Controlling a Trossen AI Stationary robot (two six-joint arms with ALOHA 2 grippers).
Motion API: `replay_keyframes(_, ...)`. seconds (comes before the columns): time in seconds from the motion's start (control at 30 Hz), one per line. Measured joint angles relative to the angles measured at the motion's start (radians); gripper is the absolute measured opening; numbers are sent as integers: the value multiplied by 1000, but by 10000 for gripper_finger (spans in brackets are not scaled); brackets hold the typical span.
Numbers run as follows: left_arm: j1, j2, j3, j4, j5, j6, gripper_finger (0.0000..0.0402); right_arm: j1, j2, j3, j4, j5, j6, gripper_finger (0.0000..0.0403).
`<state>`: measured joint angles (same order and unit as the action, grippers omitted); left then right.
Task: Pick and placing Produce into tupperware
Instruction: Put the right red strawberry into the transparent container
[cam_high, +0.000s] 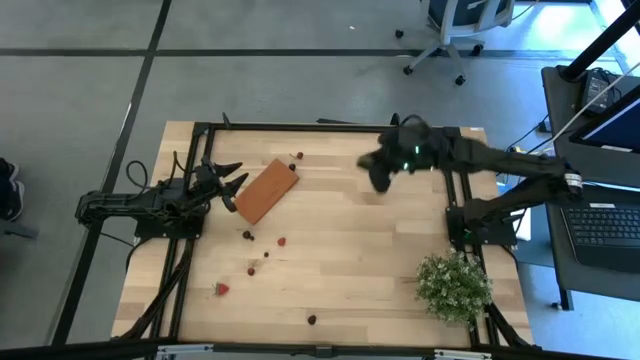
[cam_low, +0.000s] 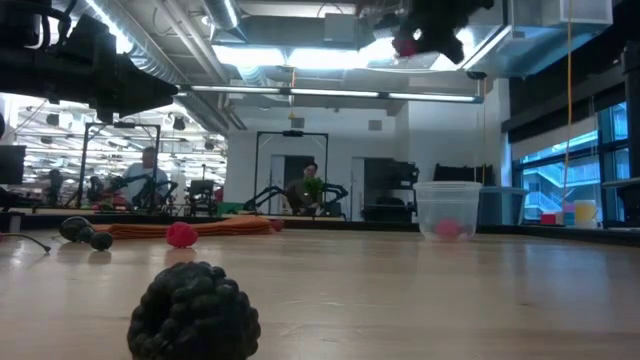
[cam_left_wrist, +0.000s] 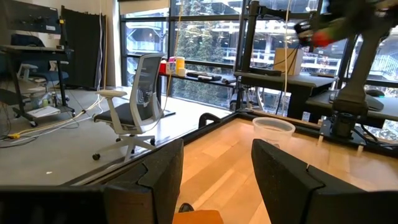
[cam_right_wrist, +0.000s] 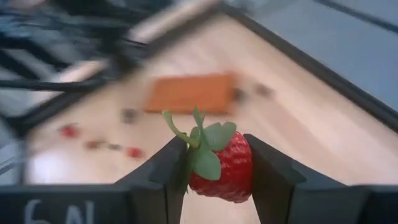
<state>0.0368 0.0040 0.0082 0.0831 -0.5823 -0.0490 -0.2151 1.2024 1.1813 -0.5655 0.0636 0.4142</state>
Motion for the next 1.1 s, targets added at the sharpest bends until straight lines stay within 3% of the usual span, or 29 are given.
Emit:
replay_keyframes(0.2,0,0,0,0,0,0,184,-176,90,148,-340,-5,-4,143)
replay_keyframes(0.33,0,0,0,0,0,0,184,-246,167,159,-415,-5,-30,143)
replay_keyframes(0.63,0,0,0,0,0,0,184,-285,317,41,-407,-34,-54,144)
replay_keyframes(1.1,0,0,0,0,0,0,184,-284,394,-112,-277,-31,-29,145)
